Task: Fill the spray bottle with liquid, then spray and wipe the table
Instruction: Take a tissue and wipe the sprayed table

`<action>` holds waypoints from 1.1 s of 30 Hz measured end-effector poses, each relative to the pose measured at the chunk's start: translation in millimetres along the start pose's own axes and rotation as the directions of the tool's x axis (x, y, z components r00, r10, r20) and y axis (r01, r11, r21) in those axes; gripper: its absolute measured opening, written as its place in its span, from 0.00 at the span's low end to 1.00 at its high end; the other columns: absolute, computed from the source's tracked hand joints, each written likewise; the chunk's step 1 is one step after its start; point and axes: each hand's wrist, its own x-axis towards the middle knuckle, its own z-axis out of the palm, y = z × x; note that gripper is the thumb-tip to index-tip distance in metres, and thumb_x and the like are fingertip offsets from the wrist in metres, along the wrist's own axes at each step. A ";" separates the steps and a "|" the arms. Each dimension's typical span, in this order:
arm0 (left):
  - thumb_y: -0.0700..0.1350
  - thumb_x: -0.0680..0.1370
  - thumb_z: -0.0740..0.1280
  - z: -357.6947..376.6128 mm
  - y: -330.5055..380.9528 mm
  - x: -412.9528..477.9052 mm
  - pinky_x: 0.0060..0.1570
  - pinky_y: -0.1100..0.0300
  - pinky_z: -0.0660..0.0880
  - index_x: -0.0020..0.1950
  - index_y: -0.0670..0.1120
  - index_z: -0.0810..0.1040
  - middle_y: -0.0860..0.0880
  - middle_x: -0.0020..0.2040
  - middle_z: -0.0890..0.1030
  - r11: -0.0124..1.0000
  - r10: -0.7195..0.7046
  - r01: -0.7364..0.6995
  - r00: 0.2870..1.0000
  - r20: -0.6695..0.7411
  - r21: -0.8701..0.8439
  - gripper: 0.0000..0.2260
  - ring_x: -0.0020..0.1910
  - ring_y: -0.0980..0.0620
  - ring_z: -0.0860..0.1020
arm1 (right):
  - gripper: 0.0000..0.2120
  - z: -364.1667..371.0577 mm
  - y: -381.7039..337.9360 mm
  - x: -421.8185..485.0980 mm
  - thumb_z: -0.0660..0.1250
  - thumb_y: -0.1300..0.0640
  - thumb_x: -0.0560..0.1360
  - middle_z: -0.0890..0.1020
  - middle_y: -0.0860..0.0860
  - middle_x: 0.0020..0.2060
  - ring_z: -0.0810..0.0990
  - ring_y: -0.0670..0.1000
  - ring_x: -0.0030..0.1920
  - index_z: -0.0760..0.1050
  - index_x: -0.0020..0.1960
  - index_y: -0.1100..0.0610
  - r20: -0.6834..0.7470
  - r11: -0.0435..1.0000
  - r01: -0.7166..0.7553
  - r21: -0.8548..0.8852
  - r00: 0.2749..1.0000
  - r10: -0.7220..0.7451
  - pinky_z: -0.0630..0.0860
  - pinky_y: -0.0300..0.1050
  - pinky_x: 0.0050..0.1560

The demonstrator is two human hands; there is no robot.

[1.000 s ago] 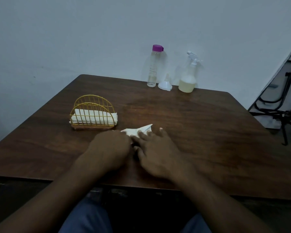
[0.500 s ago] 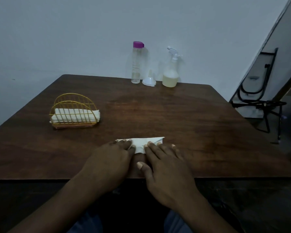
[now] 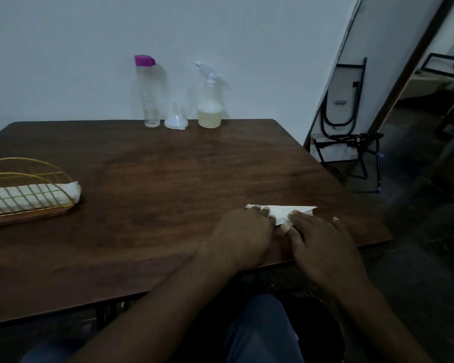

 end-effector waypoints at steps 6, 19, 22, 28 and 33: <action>0.47 0.85 0.56 4.5 3.0 -4.3 0.72 0.49 0.69 0.74 0.48 0.75 0.48 0.77 0.72 1.000 0.012 -0.012 1.000 -0.014 -0.009 0.18 0.74 0.47 0.71 | 0.28 5.5 3.8 6.3 0.53 0.44 0.86 0.62 0.50 0.83 0.58 0.51 0.83 0.61 0.83 0.54 -0.005 0.993 0.106 0.061 0.994 -0.106 0.51 0.50 0.81; 0.47 0.68 0.57 -37.7 -84.0 -183.1 0.78 0.55 0.58 0.73 0.51 0.79 0.52 0.74 0.76 0.970 -0.225 0.225 0.974 0.015 -0.088 0.33 0.73 0.53 0.75 | 0.49 32.7 -140.6 -55.1 0.34 0.26 0.75 0.45 0.54 0.85 0.40 0.52 0.84 0.45 0.85 0.57 0.145 0.881 0.469 0.062 0.869 -0.473 0.39 0.52 0.82; 0.46 0.67 0.53 -43.8 -105.0 -224.8 0.78 0.54 0.59 0.71 0.49 0.81 0.52 0.72 0.78 0.935 -0.340 0.338 0.940 0.000 -0.104 0.34 0.71 0.55 0.76 | 0.55 39.8 -185.5 -63.3 0.36 0.21 0.72 0.44 0.56 0.85 0.39 0.54 0.84 0.45 0.85 0.59 0.150 0.836 0.539 0.106 0.822 -0.549 0.39 0.54 0.82; 0.41 0.68 0.59 -46.0 -115.9 -266.0 0.74 0.61 0.59 0.68 0.46 0.83 0.49 0.70 0.80 0.875 -0.476 0.464 0.876 -0.076 -0.140 0.29 0.70 0.53 0.76 | 0.55 48.9 -230.3 -73.9 0.39 0.20 0.73 0.38 0.57 0.84 0.34 0.55 0.83 0.38 0.84 0.60 0.178 0.788 0.604 0.115 0.768 -0.615 0.35 0.55 0.82; 0.40 0.67 0.64 -42.1 -97.0 -257.4 0.69 0.60 0.61 0.63 0.42 0.85 0.45 0.64 0.83 0.900 -0.430 0.422 0.900 -0.067 -0.113 0.26 0.65 0.45 0.81 | 0.55 47.0 -207.4 -82.8 0.40 0.21 0.73 0.39 0.56 0.84 0.34 0.53 0.83 0.40 0.85 0.59 0.169 0.798 0.597 0.081 0.781 -0.602 0.36 0.54 0.82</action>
